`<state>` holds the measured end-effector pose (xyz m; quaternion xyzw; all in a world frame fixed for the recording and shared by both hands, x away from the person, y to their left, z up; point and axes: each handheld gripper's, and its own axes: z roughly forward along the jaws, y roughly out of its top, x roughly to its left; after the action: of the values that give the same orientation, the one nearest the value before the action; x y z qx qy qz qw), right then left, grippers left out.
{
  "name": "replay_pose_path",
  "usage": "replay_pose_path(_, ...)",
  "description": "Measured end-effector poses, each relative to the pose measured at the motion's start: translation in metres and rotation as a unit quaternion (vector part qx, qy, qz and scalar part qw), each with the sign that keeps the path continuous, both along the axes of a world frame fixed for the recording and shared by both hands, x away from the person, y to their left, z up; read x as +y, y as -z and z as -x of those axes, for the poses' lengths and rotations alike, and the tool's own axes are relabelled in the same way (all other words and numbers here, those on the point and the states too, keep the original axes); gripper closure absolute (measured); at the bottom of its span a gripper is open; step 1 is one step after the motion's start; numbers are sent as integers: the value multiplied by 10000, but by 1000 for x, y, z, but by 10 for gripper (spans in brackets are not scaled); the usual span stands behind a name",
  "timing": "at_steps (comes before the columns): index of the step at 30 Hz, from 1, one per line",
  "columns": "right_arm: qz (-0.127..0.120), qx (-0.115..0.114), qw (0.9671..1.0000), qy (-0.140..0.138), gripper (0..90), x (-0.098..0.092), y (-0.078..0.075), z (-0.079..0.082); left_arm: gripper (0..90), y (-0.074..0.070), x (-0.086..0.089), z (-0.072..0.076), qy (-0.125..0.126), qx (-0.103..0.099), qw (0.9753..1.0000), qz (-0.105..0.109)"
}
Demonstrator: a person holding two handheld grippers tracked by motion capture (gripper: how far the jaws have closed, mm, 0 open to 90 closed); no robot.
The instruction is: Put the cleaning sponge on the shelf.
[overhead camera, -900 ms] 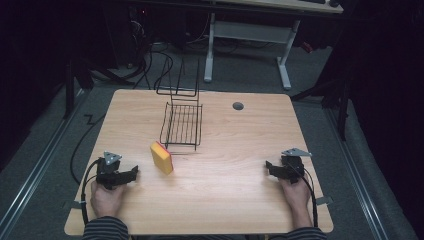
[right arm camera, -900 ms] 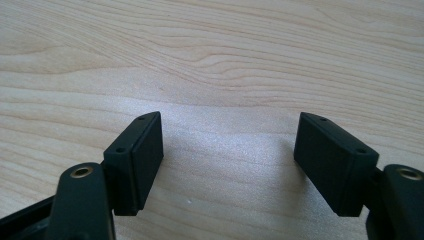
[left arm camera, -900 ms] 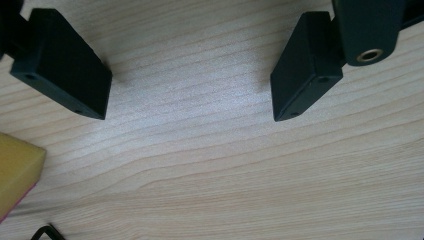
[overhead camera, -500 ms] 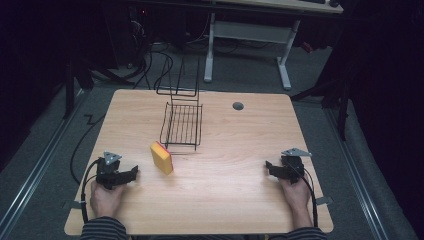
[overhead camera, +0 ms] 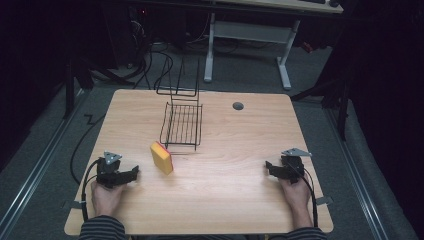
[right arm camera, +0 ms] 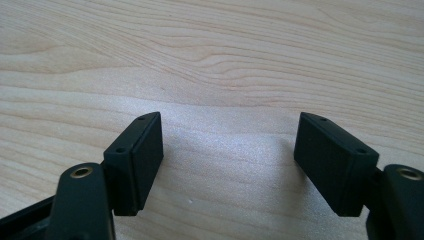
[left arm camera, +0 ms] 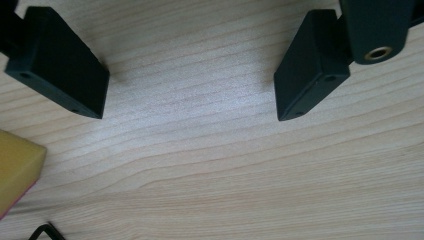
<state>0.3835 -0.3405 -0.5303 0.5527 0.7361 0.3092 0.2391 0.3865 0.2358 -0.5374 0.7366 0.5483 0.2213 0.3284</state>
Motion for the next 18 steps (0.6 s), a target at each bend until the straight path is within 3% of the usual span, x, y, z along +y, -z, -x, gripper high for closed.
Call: replay_pose_path(18, 10, 6, 10000, 0, 281, 0, 0, 0, 27, -9, 12, 17, 134, -150, 9981, 589)
